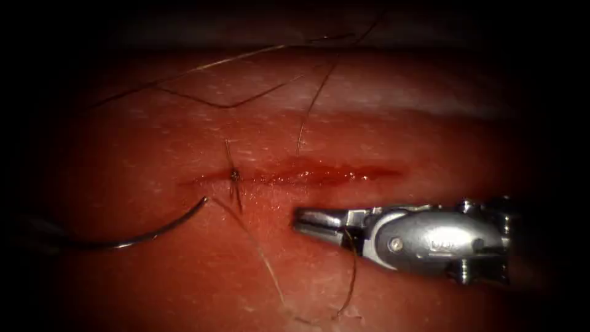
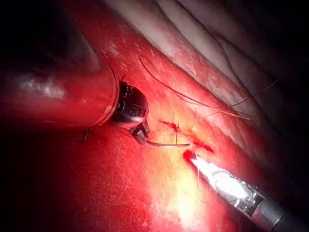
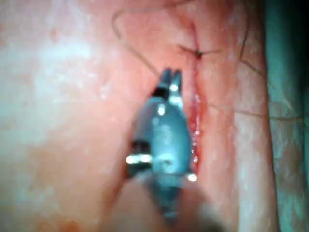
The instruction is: Wound Closure
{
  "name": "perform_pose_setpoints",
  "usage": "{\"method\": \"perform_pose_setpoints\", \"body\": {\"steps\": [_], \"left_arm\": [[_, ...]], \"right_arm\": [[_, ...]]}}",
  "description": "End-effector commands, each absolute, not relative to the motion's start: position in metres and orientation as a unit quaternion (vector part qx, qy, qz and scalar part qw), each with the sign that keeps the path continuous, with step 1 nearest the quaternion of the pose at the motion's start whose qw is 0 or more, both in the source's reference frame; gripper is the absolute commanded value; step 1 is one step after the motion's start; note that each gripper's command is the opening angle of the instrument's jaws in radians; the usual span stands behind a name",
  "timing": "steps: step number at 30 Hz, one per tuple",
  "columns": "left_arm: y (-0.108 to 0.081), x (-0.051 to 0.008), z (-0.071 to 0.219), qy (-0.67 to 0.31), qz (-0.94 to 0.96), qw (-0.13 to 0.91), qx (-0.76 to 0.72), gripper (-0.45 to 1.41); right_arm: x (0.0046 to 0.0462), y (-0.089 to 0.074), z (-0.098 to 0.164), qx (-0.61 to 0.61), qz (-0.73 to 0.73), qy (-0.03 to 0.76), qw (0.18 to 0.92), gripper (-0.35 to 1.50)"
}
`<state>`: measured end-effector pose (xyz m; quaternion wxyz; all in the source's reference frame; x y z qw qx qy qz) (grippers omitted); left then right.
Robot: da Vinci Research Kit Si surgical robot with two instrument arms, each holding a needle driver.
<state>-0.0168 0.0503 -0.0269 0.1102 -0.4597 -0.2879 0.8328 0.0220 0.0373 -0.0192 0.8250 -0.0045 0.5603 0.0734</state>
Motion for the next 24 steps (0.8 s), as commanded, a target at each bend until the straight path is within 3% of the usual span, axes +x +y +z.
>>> {"method": "perform_pose_setpoints", "body": {"steps": [1,24], "left_arm": [[0.050,-0.0173,-0.026,-0.287,0.833,0.110,-0.460,-0.35],[0.050,-0.0175,-0.026,-0.290,0.833,0.113,-0.457,-0.35]], "right_arm": [[0.0225,0.037,-0.019,0.002,0.086,0.560,0.824,-0.35],[0.0257,0.031,-0.034,0.124,0.035,0.608,0.783,-0.35]]}}
